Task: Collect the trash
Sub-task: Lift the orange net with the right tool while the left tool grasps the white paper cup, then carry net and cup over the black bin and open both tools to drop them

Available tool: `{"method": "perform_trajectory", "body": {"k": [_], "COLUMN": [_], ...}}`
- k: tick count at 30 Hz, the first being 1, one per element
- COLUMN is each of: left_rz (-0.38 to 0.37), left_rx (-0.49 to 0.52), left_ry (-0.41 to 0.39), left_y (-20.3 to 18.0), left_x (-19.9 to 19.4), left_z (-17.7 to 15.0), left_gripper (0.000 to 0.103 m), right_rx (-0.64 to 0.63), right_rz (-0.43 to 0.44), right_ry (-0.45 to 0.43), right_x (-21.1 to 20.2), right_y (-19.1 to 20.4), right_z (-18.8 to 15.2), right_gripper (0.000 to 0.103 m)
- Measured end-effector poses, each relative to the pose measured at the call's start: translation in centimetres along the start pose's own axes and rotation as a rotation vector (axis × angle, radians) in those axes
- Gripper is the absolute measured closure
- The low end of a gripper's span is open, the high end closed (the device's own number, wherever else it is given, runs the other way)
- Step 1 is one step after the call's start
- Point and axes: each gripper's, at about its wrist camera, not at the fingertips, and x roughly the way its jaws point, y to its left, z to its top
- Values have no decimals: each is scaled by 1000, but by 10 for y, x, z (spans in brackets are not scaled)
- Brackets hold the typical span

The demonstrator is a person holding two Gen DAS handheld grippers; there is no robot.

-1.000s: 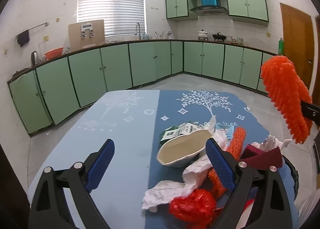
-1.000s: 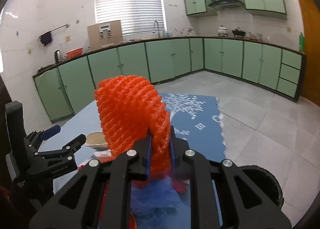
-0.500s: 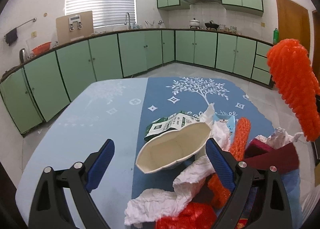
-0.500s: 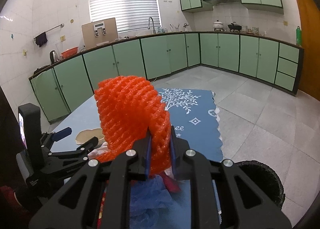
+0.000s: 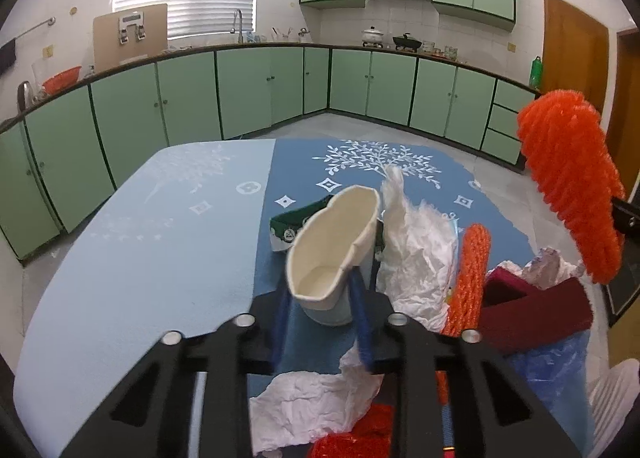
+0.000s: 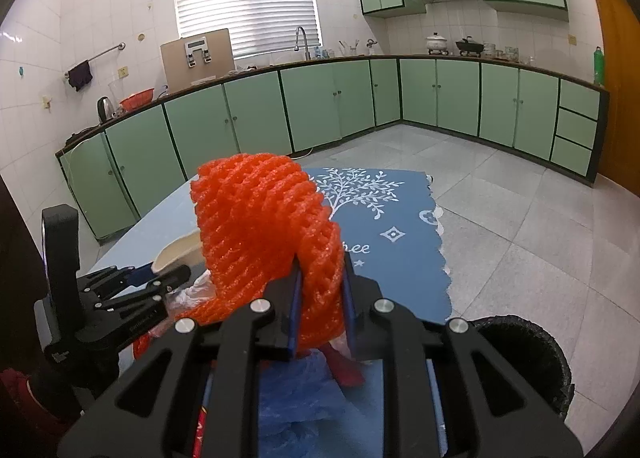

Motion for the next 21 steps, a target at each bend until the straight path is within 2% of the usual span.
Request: {"method": "perform_trajectory", "body": {"k": [5, 13, 18, 21], "left_rz": [24, 47, 25, -14], "left_rx": [1, -26, -13, 5], "left_ry": [-51, -131, -174, -188], "left_y": [0, 2, -8, -23], "left_x": [-13, -42, -64, -73], "left_z": [3, 12, 21, 28], "left_gripper": [80, 82, 82, 82], "right_rx": [1, -6, 7, 29], "right_rz": [1, 5, -16, -50], "right_ry": [-8, -59, -98, -112], "right_x": [-4, -22, -41, -53], "right_y": [-1, -1, -11, -23], "right_z": [-1, 1, 3, 4], "right_gripper": [84, 89, 89, 89]}}
